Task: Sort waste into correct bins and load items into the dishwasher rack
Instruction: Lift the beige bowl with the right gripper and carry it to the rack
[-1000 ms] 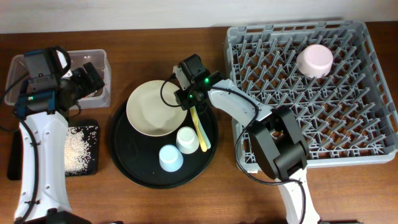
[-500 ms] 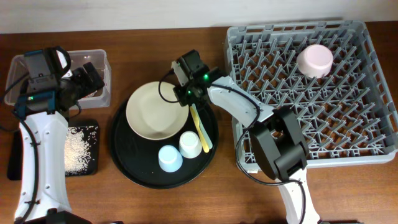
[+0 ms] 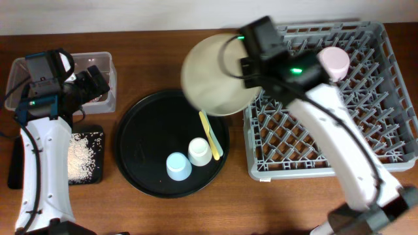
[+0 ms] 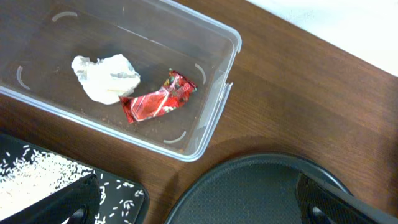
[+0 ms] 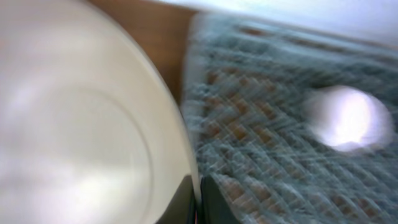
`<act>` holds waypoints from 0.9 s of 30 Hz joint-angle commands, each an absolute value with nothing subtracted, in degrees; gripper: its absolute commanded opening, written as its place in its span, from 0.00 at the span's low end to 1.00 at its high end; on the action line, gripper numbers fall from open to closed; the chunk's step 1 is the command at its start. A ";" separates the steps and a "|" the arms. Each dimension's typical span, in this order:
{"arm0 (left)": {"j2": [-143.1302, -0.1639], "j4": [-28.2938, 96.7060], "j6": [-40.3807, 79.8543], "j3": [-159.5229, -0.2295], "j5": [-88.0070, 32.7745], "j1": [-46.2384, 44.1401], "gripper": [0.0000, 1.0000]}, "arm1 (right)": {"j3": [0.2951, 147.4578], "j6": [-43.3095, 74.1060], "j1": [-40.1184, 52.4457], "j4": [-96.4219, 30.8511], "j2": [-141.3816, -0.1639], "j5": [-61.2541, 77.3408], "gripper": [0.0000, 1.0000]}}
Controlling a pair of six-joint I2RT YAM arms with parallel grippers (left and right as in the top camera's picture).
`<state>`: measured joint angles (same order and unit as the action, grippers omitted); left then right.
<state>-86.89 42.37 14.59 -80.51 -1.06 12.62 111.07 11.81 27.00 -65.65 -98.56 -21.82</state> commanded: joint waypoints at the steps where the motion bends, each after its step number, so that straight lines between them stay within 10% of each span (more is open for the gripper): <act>1: -86.65 42.26 14.55 -81.28 -1.06 12.82 0.99 | 112.20 15.57 21.56 -73.87 -91.88 -38.83 0.04; 17: -86.65 42.26 14.52 -81.28 -1.06 12.82 0.99 | 110.96 41.45 -24.80 -91.44 -90.59 -58.83 0.04; 27: -86.65 42.26 14.52 -81.28 -1.06 12.82 0.99 | 110.04 34.30 -20.84 -90.41 -109.08 -60.31 0.04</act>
<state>-86.89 42.39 14.59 -80.53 -1.06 12.62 110.34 37.32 -24.67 -89.80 -103.98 -56.21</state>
